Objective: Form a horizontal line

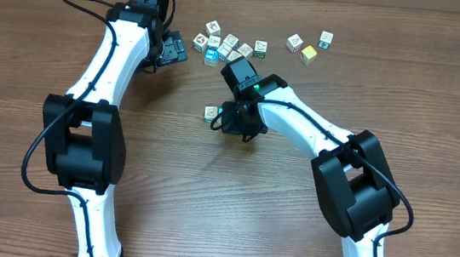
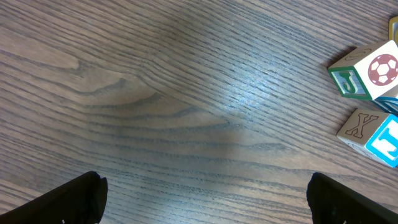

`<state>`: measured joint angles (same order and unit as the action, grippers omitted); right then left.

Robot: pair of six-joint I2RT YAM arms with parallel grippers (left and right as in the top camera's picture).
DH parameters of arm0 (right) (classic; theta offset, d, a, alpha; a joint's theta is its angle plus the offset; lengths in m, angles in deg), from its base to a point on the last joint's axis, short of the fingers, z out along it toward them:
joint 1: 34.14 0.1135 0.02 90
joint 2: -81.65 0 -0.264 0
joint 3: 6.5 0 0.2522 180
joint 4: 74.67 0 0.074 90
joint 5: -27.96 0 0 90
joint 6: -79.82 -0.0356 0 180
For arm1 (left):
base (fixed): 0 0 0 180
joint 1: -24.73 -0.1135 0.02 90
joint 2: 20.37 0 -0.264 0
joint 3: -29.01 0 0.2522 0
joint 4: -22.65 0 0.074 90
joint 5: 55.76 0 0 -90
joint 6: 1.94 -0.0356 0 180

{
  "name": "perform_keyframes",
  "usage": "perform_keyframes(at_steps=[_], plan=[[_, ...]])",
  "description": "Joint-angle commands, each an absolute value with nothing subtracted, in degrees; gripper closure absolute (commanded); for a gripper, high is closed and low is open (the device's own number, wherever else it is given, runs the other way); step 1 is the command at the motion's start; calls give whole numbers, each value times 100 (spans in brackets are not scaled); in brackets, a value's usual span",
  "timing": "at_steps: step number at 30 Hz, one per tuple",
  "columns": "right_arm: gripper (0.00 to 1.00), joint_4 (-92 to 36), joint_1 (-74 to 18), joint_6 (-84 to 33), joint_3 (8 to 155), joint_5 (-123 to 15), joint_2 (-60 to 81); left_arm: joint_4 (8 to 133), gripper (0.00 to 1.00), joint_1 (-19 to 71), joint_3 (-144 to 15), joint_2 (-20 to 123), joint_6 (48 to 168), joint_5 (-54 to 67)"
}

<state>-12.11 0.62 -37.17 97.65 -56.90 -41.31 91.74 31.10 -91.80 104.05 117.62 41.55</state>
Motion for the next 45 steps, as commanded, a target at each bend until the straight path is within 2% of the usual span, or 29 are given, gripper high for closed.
perform_keyframes(at_steps=[1, 9, 17, 22, 30, 33, 34, 38, 40, 41, 43, 45], plan=[[96, -1169, 73, -3715, 9732, -5709, -4030, 9187, 0, 3117, -9289, 10488, 11675, 4212], [96, -485, -257, -3688, 9955, -5965, -4021, 9187, 1, 3117, -9289, 10488, 11675, 4212], [96, -525, -766, -3675, 9951, -5963, -4024, 9187, 0, 3117, -9289, 10488, 11675, 4212], [84, -664, -913, -3675, 9949, -5965, -4024, 9187, 0, 3117, -9289, 10488, 11675, 4212], [83, -754, -915, -3673, 9973, -6251, -4015, 9187, 0, 3117, -9289, 10488, 11675, 4212], [75, -682, -943, -3577, 10285, -6299, -3995, 9187, 0, 3117, -9289, 10488, 11675, 4212], [68, -581, -963, -3546, 10478, -6297, -3995, 9187, 0, 3117, -9289, 10488, 11675, 4212], [53, 59, -1090, -3546, 11710, -6284, -3995, 9187, 0, 3117, -9289, 10488, 11675, 4212], [38, 310, -1114, -3546, 12434, -6284, -3995, 9187, 0, 3117, -9289, 10488, 11675, 4212], [34, 358, -1114, -3546, 12663, -6284, -3995, 9187, 0, 3117, -9289, 10488, 11675, 4212], [29, 389, -1111, -3546, 13107, -6286, -3995, 9187, 0, 3117, -9289, 10488, 11675, 4212], [29, 352, -1114, -3546, 13380, -6289, -3995, 9187, 0, 3117, -9289, 10488, 11675, 4212]])
